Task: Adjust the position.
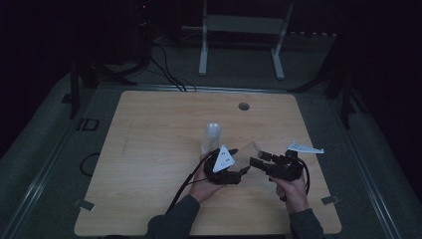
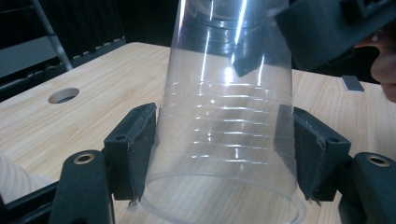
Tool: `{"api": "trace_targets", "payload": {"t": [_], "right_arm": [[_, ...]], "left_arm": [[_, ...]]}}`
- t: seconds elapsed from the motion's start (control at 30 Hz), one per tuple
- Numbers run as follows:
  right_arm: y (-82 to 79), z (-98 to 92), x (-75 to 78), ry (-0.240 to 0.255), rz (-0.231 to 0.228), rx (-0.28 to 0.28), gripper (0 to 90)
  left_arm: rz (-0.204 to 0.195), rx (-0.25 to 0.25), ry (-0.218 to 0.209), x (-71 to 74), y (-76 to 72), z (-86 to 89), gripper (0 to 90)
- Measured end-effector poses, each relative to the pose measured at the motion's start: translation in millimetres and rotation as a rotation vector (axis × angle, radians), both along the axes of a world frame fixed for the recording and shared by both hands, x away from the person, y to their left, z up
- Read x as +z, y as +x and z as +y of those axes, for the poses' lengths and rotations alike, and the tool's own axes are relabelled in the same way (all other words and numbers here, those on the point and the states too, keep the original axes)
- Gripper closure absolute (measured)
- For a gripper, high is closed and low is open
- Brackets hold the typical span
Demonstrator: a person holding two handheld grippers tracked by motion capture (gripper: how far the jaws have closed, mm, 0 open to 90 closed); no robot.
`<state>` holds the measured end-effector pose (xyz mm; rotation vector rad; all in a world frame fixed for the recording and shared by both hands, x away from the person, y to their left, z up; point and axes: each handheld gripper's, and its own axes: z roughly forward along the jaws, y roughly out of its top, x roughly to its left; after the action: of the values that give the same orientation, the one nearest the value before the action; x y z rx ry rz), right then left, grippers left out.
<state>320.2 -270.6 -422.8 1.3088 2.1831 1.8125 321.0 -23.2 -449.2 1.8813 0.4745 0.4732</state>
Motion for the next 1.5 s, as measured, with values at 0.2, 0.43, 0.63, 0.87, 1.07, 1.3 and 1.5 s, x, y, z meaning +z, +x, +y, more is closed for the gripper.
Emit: {"api": "trace_targets", "payload": {"t": [0.2,0.43,0.63,0.87,1.07,1.3,1.5], "right_arm": [[-2.6,-6.8,0.3,-0.039,-0.005,0.013,33.0],[-2.7,-18.0,3.8,-0.132,-0.017,0.024,35.7],[-1.3,-17.8,9.7,-0.275,-0.045,0.058,37.8],[1.1,-12.3,15.2,-0.389,-0.073,0.095,39.5],[4.9,-7.8,20.2,-0.491,-0.083,0.169,39.6],[9.4,-2.1,25.1,-0.602,-0.083,0.241,39.4],[10.9,2.6,27.1,-0.672,-0.086,0.29,39.4]], "left_arm": [[-0.003,-0.003,0.001,0.7,-0.6,2.2,30.8],[-0.005,-0.012,0.018,2.2,-0.9,4.8,30.8],[0.009,-0.037,0.028,2.4,0.6,6.6,30.8],[0.028,-0.068,0.039,2.0,2.7,8.9,30.8],[0.041,-0.088,0.057,1.8,4.3,11.4,30.8],[0.05,-0.114,0.083,0.7,5.0,12.5,30.8],[0.065,-0.136,0.09,0.3,5.8,13.5,30.8]]}}
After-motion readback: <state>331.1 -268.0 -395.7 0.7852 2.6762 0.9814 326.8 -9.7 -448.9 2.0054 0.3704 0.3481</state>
